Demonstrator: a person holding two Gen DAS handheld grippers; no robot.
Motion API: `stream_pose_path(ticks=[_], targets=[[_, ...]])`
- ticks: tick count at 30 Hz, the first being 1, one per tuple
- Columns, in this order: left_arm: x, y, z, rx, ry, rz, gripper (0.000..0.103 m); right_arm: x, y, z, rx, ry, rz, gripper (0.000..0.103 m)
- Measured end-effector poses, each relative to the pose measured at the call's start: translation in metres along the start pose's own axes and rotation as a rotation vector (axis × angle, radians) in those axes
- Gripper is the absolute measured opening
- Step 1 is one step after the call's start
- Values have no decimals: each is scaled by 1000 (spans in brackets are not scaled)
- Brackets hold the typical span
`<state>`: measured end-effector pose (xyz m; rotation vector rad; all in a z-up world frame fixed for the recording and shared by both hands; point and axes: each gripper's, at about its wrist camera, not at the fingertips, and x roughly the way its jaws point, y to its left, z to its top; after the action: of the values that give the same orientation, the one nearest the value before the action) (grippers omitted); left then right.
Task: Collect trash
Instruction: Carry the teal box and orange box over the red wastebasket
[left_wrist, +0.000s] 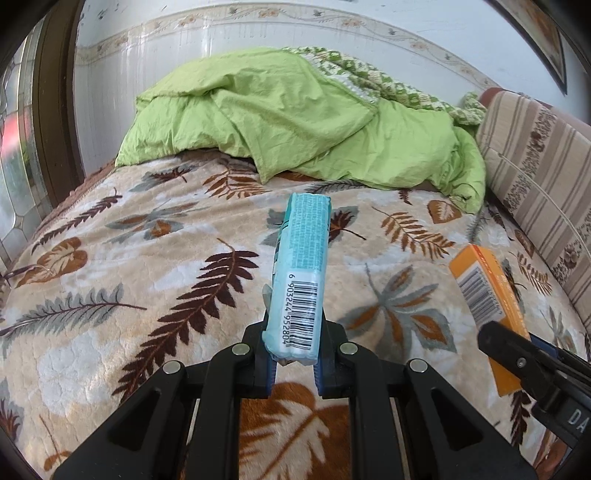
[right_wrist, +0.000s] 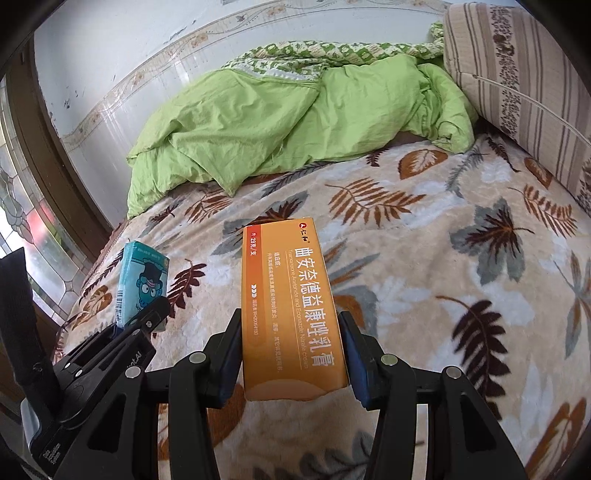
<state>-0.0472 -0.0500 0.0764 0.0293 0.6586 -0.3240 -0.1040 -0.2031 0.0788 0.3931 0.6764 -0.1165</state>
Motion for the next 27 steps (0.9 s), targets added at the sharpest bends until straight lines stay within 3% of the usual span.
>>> stream_pose_path(ticks=[5,15,27], targets=[[-21,-9,-8,30,-18,-2,15,-31,-13,-16,10,-22,-17,53],[-72,-36,-34,105,-12,-79,15,-96,-42,-48,27,-21,-31,53],[-130,-59,-41,162,-60,-137,15,-155,-44,-51,64,-76,13,53]])
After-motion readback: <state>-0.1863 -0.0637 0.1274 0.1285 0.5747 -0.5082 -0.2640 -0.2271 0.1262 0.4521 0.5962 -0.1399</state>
